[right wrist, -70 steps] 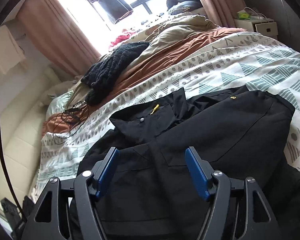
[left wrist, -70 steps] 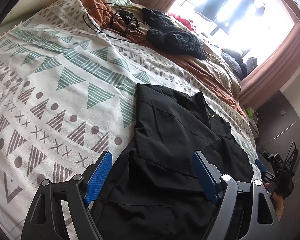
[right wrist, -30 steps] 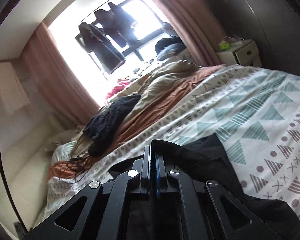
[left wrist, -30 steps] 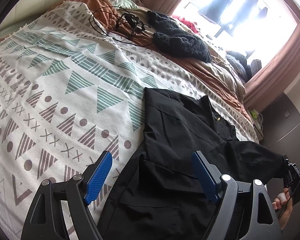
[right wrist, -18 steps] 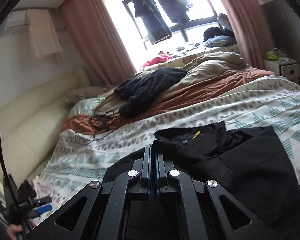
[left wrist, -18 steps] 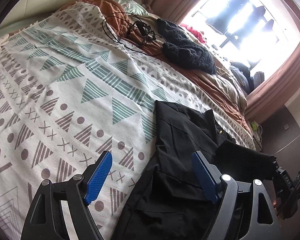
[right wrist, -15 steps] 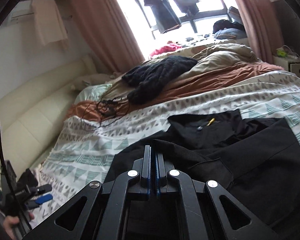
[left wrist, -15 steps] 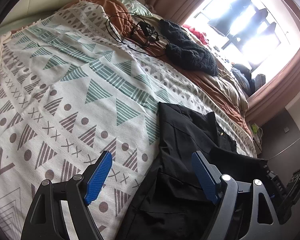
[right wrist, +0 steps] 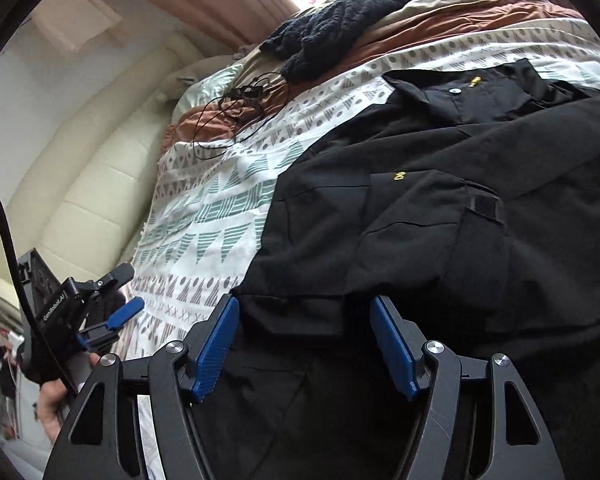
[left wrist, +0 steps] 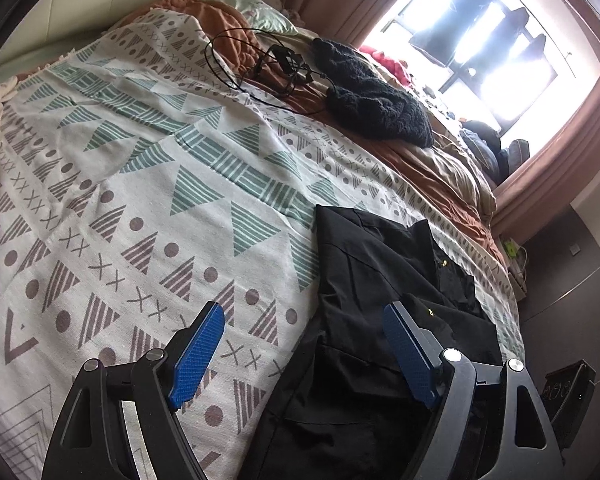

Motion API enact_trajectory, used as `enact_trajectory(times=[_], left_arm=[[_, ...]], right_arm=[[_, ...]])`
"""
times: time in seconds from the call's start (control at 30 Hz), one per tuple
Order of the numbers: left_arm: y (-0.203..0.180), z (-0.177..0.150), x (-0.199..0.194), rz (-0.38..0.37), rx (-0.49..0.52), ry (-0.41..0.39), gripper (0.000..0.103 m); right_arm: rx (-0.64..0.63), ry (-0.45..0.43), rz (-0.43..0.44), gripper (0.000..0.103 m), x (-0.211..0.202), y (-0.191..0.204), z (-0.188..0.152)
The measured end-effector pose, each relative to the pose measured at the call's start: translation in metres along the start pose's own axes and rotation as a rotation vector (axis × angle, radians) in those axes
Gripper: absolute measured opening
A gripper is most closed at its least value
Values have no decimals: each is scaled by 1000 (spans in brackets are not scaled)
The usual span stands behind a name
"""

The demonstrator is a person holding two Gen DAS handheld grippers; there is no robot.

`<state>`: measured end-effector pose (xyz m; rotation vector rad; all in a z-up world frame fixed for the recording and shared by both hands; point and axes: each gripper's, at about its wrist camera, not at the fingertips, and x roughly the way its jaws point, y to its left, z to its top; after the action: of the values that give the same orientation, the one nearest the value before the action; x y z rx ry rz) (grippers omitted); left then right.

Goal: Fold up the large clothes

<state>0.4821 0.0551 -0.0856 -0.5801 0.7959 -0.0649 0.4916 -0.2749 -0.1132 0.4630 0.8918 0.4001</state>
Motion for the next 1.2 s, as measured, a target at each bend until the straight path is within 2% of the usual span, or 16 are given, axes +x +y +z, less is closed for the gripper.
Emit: enact_trajectory(times=[0.2, 0.37, 0.5, 0.6, 0.67, 0.87, 0.93, 0.97, 1.0, 1.03, 1.07, 1.1, 1.13, 1.2], left_arm=[[-35, -11, 6, -18, 99, 18, 82], [-81, -33, 15, -21, 249, 50, 82], [-123, -59, 33, -9, 399, 101, 82], [-144, -77, 55, 1, 462, 156, 82], [-150, -86, 73, 16, 475, 199, 82], [-156, -95, 124, 28, 405, 323, 82], [-159, -98, 137, 44, 397, 350, 82], [-161, -99, 143, 41, 391, 358, 82], [-162, -99, 147, 40, 383, 364, 76], [-163, -99, 152, 39, 375, 373, 70], [-165, -99, 156, 33, 366, 387, 53], [-167, -99, 162, 29, 358, 403, 41], [-170, -99, 165, 37, 359, 407, 40], [-183, -99, 168, 40, 393, 393, 28]], right_arm=[[170, -55, -58, 68, -46, -61, -8], [296, -86, -120, 68, -72, -117, -9], [357, -114, -172, 68, -91, -151, -9], [421, -119, -190, 68, -99, -179, -10], [477, -122, -191, 68, -102, -197, -12], [568, -179, -135, 65, -111, -232, -9], [587, -194, -138, 55, -112, -241, -9], [597, -197, -144, 41, -111, -246, -8], [604, -199, -148, 22, -111, -250, -8], [613, -203, -147, 14, -112, -255, -8], [621, -214, -138, 10, -112, -258, -9], [625, -227, -135, 6, -113, -259, -8], [626, -242, -134, 6, -115, -260, -8], [622, -273, -140, 4, -123, -259, -8]])
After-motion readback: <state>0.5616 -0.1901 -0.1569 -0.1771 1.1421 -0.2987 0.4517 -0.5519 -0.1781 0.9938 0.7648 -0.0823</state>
